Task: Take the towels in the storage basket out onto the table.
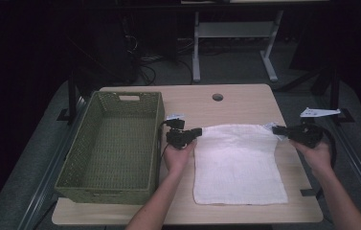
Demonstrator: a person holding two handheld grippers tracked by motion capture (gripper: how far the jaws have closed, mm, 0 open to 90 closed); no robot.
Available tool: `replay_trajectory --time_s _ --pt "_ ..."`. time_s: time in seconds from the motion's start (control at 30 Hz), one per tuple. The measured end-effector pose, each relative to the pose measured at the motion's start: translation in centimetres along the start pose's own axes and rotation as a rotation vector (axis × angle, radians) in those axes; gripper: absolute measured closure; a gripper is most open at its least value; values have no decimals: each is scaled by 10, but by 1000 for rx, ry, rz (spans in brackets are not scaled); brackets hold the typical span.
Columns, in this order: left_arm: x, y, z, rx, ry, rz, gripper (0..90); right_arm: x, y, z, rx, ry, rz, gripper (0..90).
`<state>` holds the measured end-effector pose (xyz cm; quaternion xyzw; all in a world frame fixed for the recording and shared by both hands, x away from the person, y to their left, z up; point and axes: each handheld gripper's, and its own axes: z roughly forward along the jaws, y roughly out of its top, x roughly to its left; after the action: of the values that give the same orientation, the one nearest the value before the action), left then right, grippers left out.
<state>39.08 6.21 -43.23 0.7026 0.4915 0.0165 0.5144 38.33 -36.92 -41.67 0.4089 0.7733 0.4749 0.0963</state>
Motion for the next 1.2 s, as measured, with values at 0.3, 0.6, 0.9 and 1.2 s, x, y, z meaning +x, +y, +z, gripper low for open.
replay_trajectory --time_s 0.3,0.6,0.9,1.2 --pt "-18 -14 -21 2 -21 30 842 18 -16 -21 -7 25 -29 878" --pt "-35 -34 -42 12 -57 30 842 38 -37 -45 -33 54 -51 877" --pt "-47 -58 -58 24 -72 77 843 60 -62 -67 -59 72 -88 874" --pt "-59 -73 -66 68 -80 100 843 77 -85 -71 -29 89 -106 870"
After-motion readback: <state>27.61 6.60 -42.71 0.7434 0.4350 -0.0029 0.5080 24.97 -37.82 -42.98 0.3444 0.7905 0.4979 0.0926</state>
